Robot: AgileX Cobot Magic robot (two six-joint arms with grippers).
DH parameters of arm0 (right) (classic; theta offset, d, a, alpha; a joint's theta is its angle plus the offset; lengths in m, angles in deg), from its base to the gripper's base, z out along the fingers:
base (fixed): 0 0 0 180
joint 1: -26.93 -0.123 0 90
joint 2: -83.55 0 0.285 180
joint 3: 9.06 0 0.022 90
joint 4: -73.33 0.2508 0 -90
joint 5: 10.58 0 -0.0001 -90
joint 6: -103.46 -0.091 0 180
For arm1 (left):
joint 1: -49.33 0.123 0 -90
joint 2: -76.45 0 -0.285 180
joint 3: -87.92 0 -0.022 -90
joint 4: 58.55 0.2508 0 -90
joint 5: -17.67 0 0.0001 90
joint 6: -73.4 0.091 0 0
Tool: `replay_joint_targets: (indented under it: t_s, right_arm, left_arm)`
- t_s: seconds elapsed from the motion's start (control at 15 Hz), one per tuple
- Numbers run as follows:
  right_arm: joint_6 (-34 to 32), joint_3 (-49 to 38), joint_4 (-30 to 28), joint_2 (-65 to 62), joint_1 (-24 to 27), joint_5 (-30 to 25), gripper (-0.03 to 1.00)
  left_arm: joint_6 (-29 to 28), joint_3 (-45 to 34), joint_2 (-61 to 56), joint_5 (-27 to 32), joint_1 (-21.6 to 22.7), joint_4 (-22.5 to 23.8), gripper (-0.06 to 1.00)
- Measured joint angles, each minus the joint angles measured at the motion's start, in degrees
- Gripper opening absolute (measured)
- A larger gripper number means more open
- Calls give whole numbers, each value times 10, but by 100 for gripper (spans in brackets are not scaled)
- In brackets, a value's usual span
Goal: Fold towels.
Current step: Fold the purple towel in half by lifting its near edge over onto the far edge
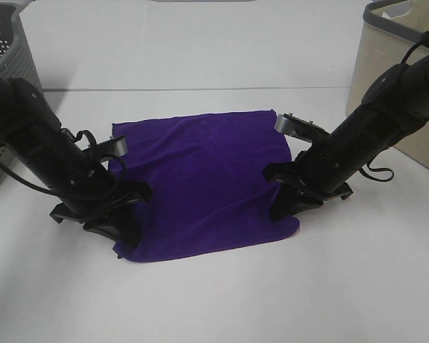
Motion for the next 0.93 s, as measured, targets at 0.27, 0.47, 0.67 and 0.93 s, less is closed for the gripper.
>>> replay_joint_targets:
  t_s: [0.27, 0.47, 0.67, 0.93]
  right_arm:
    - [-36, -6, -23, -17, -1, -48, 3]
    - [-72, -13, -60, -50, -1, -88, 3]
    - [-106, -13, -64, -109, -1, -114, 3]
    - [-111, -8, -65, -152, -1, -93, 3]
  left_arm:
    - [0, -6, -25, 6, -1, 53, 0]
    - [-31, -6, -90, 18, -1, 101, 0]
    - [-55, -6, -146, 40, -1, 131, 0]
    - [-57, -6, -183, 6, -1, 136, 0]
